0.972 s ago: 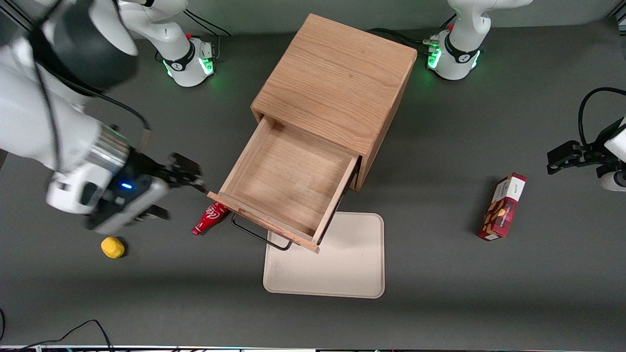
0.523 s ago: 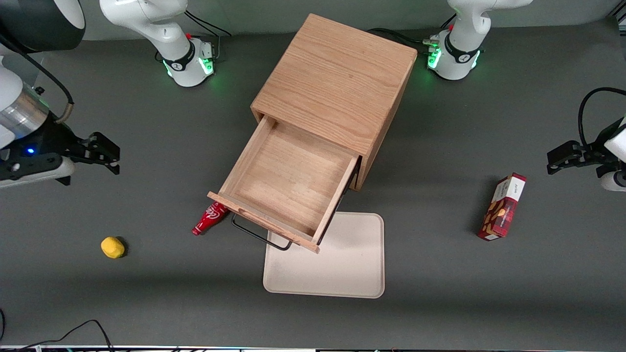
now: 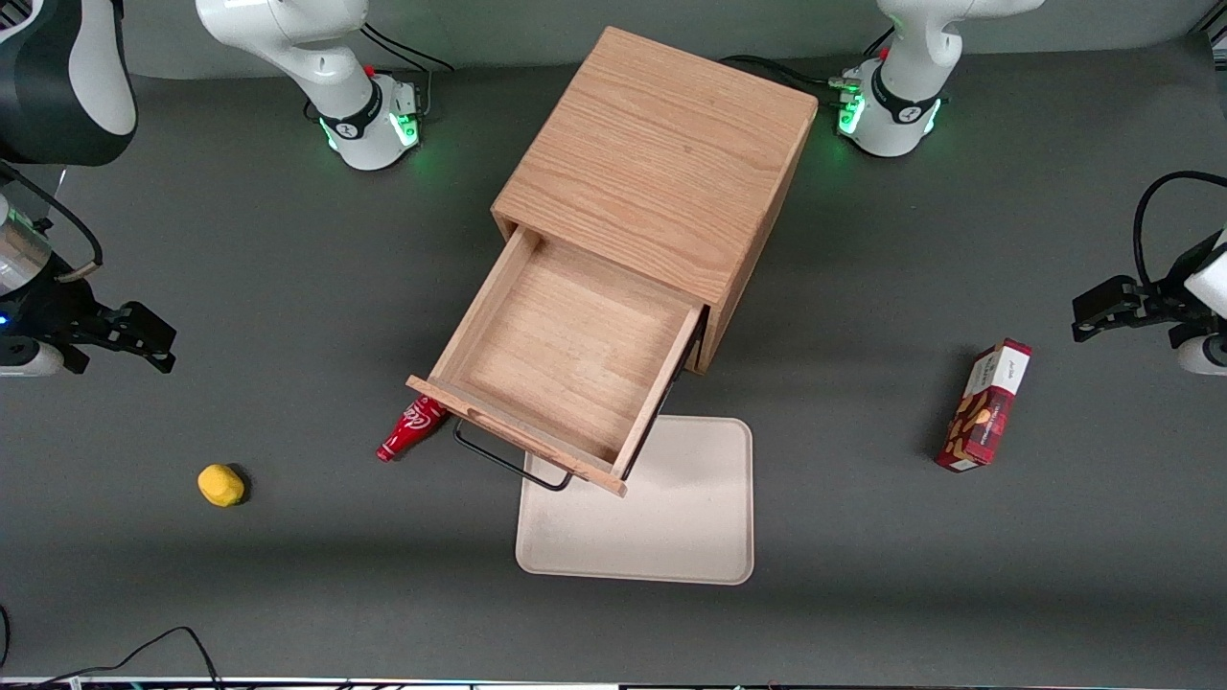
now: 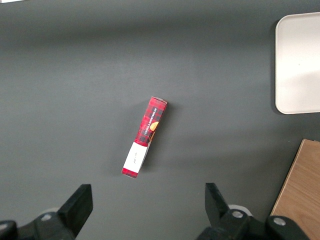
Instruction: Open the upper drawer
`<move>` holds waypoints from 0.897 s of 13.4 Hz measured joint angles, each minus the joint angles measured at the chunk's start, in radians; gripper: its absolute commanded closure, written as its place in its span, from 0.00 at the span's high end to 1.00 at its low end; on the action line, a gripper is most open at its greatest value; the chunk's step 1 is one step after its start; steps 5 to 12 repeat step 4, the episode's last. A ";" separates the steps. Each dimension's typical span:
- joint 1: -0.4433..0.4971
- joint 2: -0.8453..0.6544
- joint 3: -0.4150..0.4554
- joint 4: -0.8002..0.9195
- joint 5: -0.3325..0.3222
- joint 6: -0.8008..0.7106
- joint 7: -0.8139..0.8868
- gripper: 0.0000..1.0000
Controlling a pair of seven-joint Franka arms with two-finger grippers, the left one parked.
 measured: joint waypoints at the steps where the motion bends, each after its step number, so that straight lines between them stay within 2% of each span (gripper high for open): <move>1: 0.000 -0.007 -0.006 -0.015 0.034 -0.010 0.000 1.00; 4: 0.003 -0.010 -0.006 -0.026 0.076 -0.066 0.007 1.00; 12: 0.003 -0.010 -0.006 -0.026 0.076 -0.066 0.007 1.00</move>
